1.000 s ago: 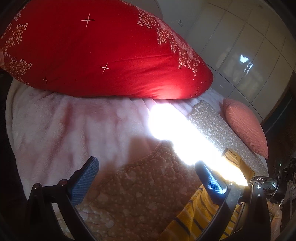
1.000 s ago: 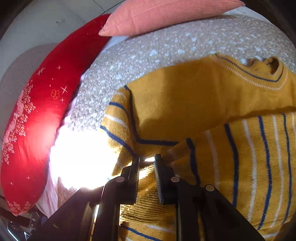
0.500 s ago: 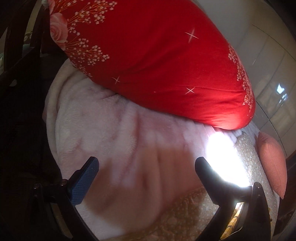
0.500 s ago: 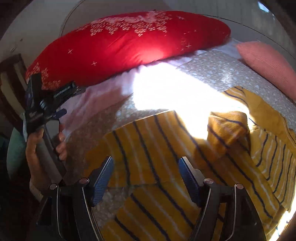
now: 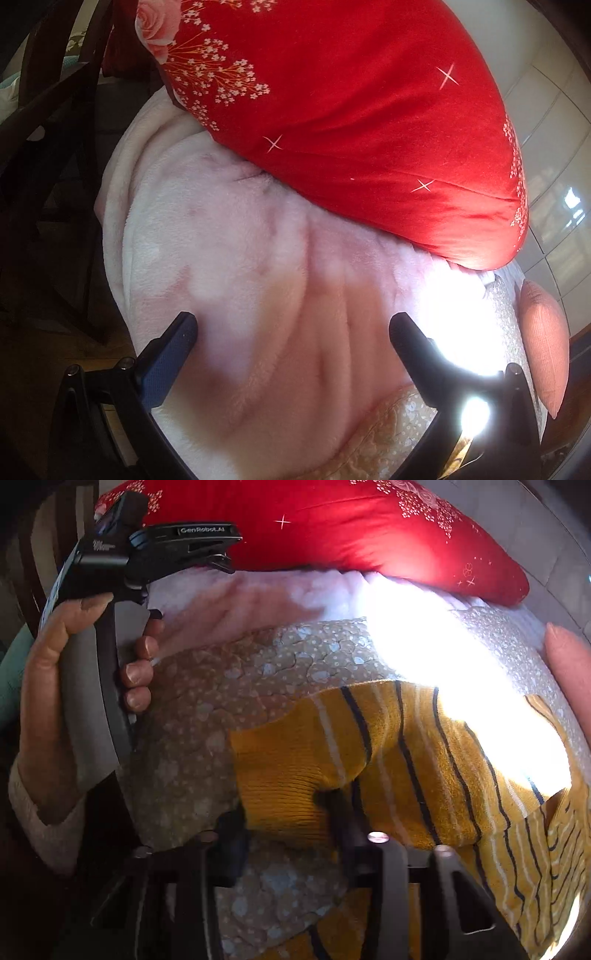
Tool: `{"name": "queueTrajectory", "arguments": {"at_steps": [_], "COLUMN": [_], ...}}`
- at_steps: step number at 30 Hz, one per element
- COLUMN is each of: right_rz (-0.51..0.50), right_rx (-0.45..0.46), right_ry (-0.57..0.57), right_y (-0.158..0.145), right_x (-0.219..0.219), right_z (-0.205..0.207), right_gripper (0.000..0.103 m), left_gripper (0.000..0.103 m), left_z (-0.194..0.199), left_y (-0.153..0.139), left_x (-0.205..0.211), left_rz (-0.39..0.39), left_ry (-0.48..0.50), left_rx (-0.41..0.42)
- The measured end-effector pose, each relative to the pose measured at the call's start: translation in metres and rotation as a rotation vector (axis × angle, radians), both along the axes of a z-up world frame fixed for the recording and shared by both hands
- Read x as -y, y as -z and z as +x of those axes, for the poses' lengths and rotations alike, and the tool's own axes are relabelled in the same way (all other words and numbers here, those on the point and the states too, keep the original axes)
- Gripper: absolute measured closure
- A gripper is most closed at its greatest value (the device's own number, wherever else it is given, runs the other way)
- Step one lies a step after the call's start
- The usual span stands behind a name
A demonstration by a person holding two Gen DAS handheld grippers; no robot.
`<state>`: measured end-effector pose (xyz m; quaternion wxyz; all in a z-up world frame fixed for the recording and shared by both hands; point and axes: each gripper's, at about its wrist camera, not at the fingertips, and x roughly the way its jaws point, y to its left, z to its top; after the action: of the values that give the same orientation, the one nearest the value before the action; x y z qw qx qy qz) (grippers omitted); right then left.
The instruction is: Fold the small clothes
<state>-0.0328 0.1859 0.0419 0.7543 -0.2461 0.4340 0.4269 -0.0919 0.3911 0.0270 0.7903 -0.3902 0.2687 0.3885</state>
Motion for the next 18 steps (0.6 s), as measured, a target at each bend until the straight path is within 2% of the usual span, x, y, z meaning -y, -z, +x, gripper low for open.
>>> {"name": "queueTrajectory", "arguments": {"at_steps": [2, 5, 8, 10, 13, 18], "right_rz": [0.055, 0.206, 0.385, 0.467, 0.478, 0.339], "right_rx": [0.032, 0.052, 0.050, 0.039, 0.047, 0.071], "right_ry": [0.053, 0.195, 0.391, 0.541, 0.753, 1.071], "right_y": [-0.023, -0.080, -0.139, -0.163, -0.172, -0.129], "right_x": [0.010, 0.044, 0.108, 0.161, 0.236, 0.340], "right_z": [0.014, 0.053, 0.101, 0.128, 0.161, 0.191], "right_gripper": [0.092, 0.092, 0.092, 0.092, 0.092, 0.092], "left_gripper": [0.000, 0.000, 0.000, 0.000, 0.000, 0.000], "left_z": [0.004, 0.015, 0.031, 0.044, 0.060, 0.078], "left_y": [-0.002, -0.005, -0.015, -0.023, -0.034, -0.043], "left_x": [0.004, 0.015, 0.040, 0.063, 0.102, 0.154], "left_rz": [0.009, 0.022, 0.067, 0.097, 0.166, 0.215], "left_ry": [0.011, 0.056, 0.164, 0.254, 0.395, 0.574], "left_rx": [0.001, 0.015, 0.043, 0.065, 0.081, 0.101]}}
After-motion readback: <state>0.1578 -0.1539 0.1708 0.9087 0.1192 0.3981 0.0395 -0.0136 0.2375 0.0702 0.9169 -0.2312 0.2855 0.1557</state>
